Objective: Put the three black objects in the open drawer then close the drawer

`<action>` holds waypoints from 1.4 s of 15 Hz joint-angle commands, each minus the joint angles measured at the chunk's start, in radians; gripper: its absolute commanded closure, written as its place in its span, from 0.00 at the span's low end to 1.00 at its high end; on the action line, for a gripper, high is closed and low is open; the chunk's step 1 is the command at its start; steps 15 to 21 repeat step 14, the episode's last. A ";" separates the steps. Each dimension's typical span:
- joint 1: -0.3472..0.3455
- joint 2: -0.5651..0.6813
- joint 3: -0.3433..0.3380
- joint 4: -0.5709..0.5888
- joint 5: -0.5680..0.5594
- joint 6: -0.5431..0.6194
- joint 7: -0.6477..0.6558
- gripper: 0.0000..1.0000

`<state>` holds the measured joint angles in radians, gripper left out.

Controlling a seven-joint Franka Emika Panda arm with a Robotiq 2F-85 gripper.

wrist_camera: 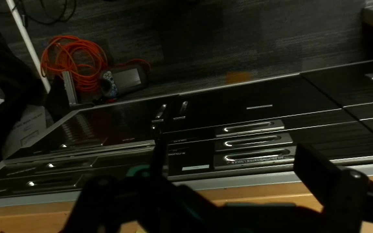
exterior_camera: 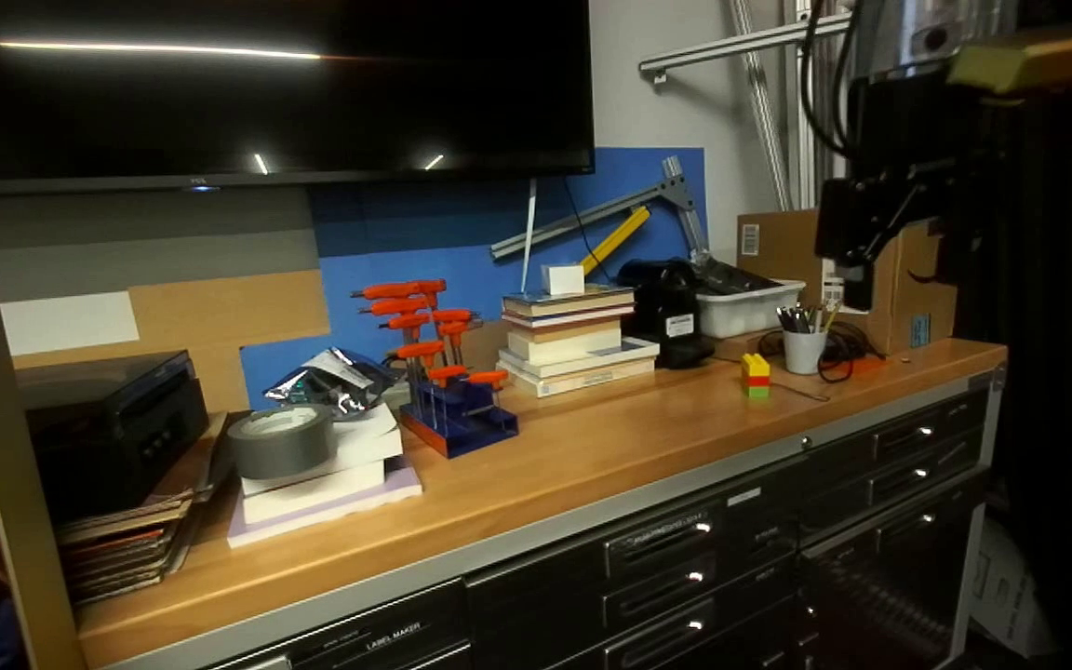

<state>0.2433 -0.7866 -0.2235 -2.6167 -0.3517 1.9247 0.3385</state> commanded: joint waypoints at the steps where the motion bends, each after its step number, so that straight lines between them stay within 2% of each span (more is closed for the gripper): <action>1: -0.150 -0.121 0.090 0.037 0.112 -0.163 -0.184 0.00; 5: -0.242 -0.171 0.124 0.070 0.127 -0.279 -0.258 0.00; 6: -0.247 -0.149 0.126 0.047 0.130 -0.229 -0.247 0.00; 7: -0.258 -0.156 0.128 0.047 0.128 -0.235 -0.252 0.00; 21: -0.264 -0.145 0.135 0.039 0.126 -0.234 -0.251 0.00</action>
